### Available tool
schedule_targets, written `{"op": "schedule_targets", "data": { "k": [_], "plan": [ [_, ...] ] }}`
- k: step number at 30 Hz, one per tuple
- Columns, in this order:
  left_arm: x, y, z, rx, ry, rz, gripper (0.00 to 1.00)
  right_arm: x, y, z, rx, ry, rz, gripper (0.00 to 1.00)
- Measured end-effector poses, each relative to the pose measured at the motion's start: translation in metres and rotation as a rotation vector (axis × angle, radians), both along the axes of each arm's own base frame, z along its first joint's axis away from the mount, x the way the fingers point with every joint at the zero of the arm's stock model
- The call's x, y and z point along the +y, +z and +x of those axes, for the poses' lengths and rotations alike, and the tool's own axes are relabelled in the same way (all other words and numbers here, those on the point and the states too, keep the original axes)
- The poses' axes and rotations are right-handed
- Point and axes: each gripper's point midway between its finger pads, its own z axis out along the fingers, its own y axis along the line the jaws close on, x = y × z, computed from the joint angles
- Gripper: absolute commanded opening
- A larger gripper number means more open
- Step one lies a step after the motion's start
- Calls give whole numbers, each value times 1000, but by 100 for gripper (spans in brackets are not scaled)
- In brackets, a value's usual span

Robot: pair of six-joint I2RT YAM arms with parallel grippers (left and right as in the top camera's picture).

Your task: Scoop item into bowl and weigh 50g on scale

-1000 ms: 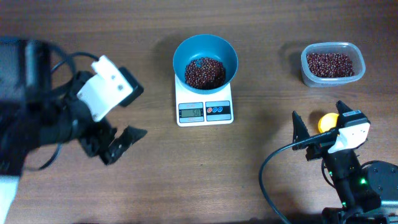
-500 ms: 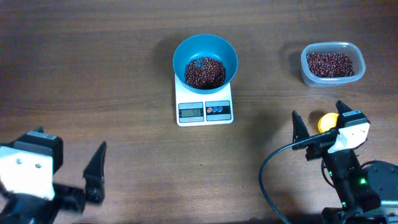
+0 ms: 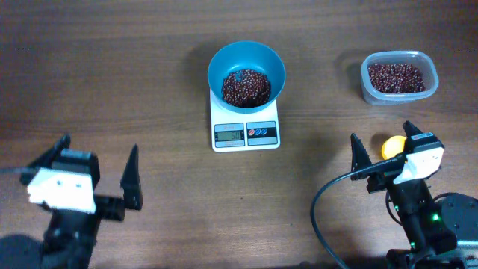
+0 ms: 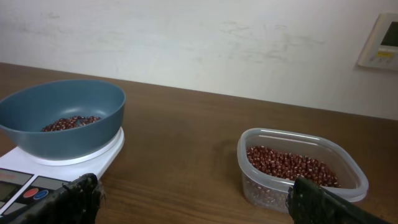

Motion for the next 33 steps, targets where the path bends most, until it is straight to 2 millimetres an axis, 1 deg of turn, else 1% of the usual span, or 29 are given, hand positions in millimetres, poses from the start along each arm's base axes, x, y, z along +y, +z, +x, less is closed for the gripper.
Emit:
{"op": "schedule_targets", "data": {
  "k": [1,3,4,6,7,8,10,11,13,16,17,18,19,21,23,25,33],
  "plan": [
    [1,-5,-6,9,0,1,99,0,0,0,0,0,0,99],
    [1,1,-14,-39,0,-4,99,0,0,0,0,0,0,99],
    [3,1,-14,-46,9,-3,99,0,0,0,0,0,0,99],
    [8,-9,-4,-59,43,-2,99,0,0,0,0,0,0,99],
    [9,-7,3,-107,50,-7,99,0,0,0,-1,0,1,99],
    [9,-18,12,-113,54,-7,99,0,0,0,-1,0,0,99],
    [8,-30,22,-138,60,-48,99,0,0,0,0,0,0,99],
    [8,-57,30,-102,64,-75,99,0,0,0,0,0,0,99],
    [8,-69,32,-85,69,-95,99,0,0,0,0,0,0,99],
    [11,-74,32,-64,88,-98,99,0,0,0,0,0,0,99],
    [12,-72,33,-76,91,-101,99,0,0,0,0,0,1,99],
    [12,-64,35,-133,90,-109,99,0,0,0,0,0,1,98],
    [12,-65,37,-155,91,-114,99,0,0,0,0,0,0,99],
    [12,-78,39,-130,93,-112,99,0,0,0,0,0,0,99],
    [12,-85,39,-102,95,-108,99,0,0,0,0,0,0,99],
    [12,-100,38,-41,98,-100,99,0,0,0,0,0,0,99],
    [12,-101,38,-40,97,-100,99,0,0,0,0,0,0,99]
  ]
}}
